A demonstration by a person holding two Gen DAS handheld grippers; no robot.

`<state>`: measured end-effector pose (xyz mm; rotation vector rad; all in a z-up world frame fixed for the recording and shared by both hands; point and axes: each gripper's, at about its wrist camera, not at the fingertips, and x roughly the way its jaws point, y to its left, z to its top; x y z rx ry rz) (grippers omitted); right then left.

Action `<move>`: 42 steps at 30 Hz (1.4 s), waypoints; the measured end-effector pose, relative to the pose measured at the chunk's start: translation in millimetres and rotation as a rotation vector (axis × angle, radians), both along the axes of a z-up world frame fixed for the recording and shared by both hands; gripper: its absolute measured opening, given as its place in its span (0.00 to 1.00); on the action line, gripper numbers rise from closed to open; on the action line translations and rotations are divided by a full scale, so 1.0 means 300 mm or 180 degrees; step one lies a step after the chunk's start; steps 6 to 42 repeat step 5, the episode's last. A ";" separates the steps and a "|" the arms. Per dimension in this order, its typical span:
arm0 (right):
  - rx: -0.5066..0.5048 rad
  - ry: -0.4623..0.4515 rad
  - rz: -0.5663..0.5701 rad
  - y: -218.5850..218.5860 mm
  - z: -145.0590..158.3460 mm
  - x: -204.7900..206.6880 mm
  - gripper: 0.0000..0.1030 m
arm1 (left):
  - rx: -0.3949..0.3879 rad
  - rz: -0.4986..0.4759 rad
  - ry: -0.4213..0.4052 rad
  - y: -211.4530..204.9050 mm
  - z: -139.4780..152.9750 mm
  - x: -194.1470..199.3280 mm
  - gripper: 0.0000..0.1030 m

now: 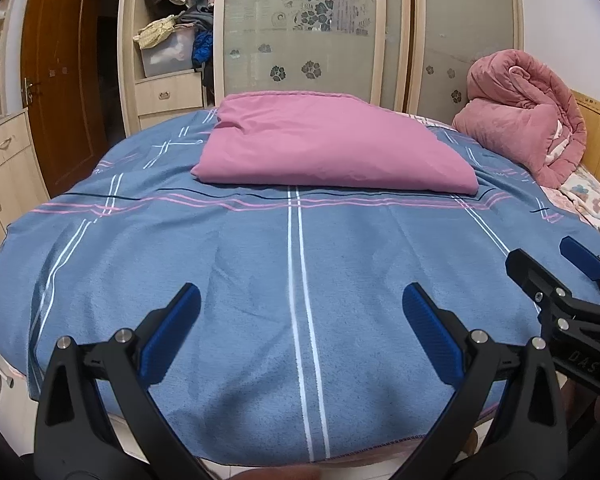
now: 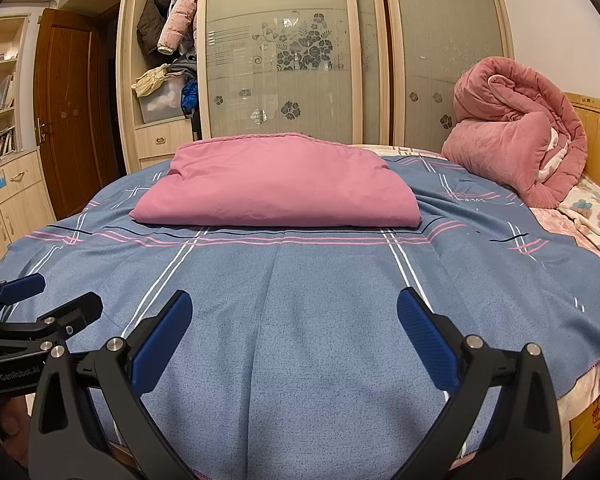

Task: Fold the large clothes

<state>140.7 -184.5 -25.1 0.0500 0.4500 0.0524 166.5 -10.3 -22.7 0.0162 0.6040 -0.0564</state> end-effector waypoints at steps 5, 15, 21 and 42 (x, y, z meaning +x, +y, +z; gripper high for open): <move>0.0004 0.0002 -0.0001 -0.001 0.000 0.000 0.99 | 0.0010 -0.0005 0.0013 -0.003 -0.004 0.004 0.98; 0.0004 0.0002 -0.0001 -0.001 0.000 0.000 0.99 | 0.0010 -0.0005 0.0013 -0.003 -0.004 0.004 0.98; 0.0004 0.0002 -0.0001 -0.001 0.000 0.000 0.99 | 0.0010 -0.0005 0.0013 -0.003 -0.004 0.004 0.98; 0.0004 0.0002 -0.0001 -0.001 0.000 0.000 0.99 | 0.0010 -0.0005 0.0013 -0.003 -0.004 0.004 0.98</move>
